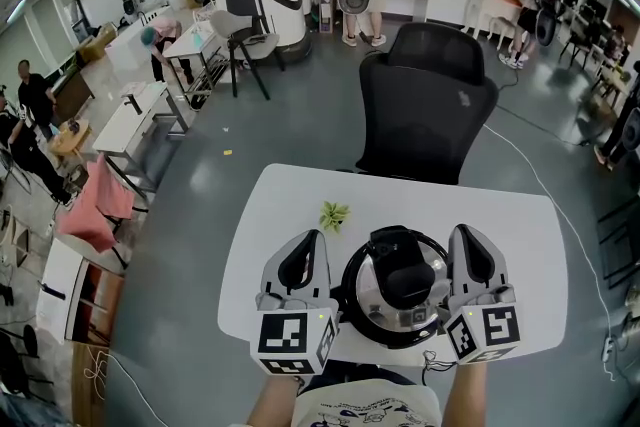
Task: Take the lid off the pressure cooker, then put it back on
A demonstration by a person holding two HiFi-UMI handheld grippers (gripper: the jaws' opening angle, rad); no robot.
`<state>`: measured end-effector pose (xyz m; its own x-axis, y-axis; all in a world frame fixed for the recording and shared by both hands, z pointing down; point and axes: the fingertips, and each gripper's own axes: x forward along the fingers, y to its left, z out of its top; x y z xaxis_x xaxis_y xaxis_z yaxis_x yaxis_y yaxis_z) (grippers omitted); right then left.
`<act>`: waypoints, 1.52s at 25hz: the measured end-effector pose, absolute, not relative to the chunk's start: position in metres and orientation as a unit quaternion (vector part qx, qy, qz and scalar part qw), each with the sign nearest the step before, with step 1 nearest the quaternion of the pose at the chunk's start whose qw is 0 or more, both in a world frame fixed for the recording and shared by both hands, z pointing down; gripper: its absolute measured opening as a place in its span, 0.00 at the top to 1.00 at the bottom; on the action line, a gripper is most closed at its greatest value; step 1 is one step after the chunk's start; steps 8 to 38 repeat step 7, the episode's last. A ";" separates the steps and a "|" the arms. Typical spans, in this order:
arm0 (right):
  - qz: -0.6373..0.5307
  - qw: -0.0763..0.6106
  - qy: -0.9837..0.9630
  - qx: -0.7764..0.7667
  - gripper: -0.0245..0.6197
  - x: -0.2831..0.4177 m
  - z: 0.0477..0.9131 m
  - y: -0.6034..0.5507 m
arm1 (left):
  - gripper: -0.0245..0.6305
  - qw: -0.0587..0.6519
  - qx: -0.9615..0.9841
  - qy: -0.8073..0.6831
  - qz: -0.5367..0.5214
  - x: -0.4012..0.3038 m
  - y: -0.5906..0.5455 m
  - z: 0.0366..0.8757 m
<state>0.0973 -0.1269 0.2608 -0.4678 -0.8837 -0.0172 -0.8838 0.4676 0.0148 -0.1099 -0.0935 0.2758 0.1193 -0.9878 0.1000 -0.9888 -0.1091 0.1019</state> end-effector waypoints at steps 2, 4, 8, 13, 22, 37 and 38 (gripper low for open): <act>0.011 0.002 0.856 -0.516 0.94 0.097 0.263 -0.127 | 0.94 0.072 0.744 -0.664 0.003 -0.111 -0.093 0.277; 0.010 0.003 0.856 -0.517 0.94 0.098 0.264 -0.128 | 0.94 0.072 0.744 -0.664 0.003 -0.110 -0.094 0.279; 0.010 0.003 0.856 -0.517 0.94 0.099 0.265 -0.129 | 0.94 0.072 0.743 -0.665 0.003 -0.110 -0.095 0.281; 0.010 0.003 0.856 -0.517 0.94 0.099 0.265 -0.129 | 0.94 0.072 0.743 -0.665 0.003 -0.110 -0.095 0.281; 0.010 0.003 0.856 -0.517 0.94 0.099 0.265 -0.129 | 0.94 0.072 0.743 -0.665 0.003 -0.110 -0.095 0.281; 0.010 0.003 0.856 -0.517 0.94 0.099 0.265 -0.129 | 0.94 0.072 0.743 -0.665 0.003 -0.110 -0.095 0.281; 0.010 0.003 0.856 -0.517 0.94 0.099 0.265 -0.129 | 0.94 0.072 0.743 -0.665 0.003 -0.110 -0.095 0.281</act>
